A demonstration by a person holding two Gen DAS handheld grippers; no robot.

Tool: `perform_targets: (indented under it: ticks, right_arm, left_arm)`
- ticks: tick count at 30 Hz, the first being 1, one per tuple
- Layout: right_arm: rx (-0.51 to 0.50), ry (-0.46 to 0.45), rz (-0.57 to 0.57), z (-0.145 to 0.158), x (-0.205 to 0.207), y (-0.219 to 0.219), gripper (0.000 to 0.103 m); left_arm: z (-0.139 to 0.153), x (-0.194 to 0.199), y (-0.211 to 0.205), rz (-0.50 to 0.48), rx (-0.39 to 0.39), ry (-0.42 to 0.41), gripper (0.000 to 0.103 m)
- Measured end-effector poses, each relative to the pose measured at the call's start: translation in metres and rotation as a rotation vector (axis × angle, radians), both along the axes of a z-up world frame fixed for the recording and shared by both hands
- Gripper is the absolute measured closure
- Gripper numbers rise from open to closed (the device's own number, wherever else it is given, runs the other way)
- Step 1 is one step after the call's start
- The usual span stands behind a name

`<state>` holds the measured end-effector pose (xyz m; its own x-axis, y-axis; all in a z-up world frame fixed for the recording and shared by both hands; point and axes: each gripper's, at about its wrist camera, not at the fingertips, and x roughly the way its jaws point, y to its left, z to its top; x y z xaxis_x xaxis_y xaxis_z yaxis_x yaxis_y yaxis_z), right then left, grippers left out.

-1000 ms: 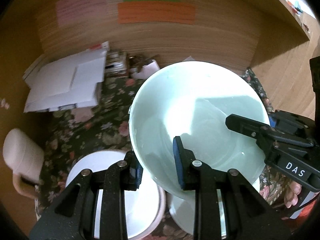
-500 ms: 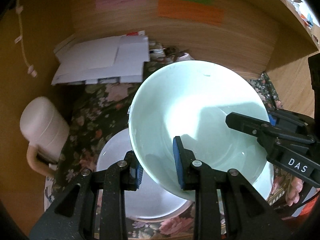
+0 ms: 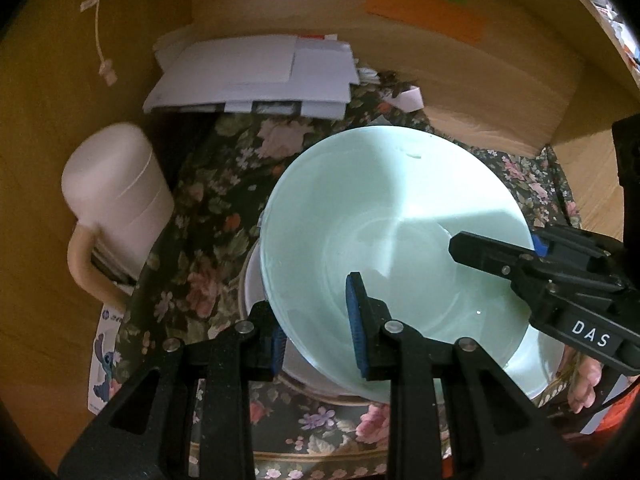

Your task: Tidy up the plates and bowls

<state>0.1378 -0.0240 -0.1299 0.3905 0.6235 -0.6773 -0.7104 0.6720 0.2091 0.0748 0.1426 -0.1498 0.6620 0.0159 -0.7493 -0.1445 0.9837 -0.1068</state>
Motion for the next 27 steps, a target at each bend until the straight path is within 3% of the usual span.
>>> perform_targets:
  ticks: [13, 17, 27]
  right_arm:
    - [-0.059, 0.033, 0.003, -0.019, 0.005, 0.015, 0.079]
    - [-0.068, 0.026, -0.003, -0.017, 0.006, 0.012, 0.076]
    - [-0.073, -0.011, -0.014, -0.011, 0.008, 0.006, 0.076]
  left_arm:
    - [-0.019, -0.004, 0.010, 0.006, -0.006, 0.020, 0.078]
    - [-0.023, -0.003, 0.010, 0.005, 0.008, 0.024, 0.083]
    - [-0.026, 0.002, 0.013, 0.011, 0.015, 0.030, 0.083]
